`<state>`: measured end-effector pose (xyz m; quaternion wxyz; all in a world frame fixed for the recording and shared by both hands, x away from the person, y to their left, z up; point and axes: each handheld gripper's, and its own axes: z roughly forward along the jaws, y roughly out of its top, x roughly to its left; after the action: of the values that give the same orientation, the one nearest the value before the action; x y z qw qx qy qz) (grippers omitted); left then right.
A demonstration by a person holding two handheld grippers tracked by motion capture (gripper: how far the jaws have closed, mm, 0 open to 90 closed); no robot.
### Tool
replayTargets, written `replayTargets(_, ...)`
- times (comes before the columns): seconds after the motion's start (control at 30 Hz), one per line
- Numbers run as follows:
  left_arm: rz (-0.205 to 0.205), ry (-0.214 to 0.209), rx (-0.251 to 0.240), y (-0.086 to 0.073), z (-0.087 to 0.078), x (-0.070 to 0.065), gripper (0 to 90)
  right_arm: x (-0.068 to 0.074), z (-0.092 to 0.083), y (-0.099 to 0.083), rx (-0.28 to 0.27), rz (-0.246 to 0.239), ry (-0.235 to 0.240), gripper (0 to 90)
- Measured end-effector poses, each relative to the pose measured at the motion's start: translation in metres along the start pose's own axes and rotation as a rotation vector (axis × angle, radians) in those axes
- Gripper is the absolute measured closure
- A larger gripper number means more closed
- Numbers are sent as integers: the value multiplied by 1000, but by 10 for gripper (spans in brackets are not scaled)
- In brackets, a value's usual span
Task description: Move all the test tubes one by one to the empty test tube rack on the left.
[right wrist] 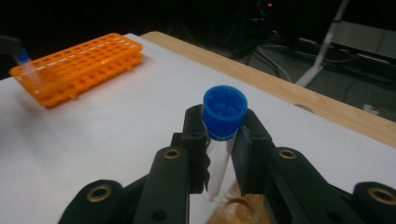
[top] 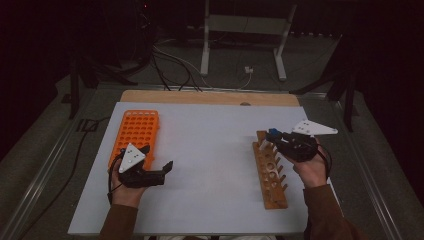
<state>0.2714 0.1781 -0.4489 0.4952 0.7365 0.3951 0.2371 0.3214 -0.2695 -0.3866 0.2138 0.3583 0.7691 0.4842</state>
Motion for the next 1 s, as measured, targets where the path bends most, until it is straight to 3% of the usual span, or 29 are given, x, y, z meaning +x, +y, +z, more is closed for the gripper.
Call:
replayTargets(0.37, -16, -24, 11, 10, 14, -12, 67, 22, 28, 3, 28, -7, 80, 769)
replayTargets(0.63, 7, -82, 19, 16, 29, -26, 73, 45, 48, 5, 61, -37, 136, 769)
replayTargets(1.0, 13, -139, 24, 24, 55, -46, 105, 66, 67, 10, 65, -32, 183, 769)
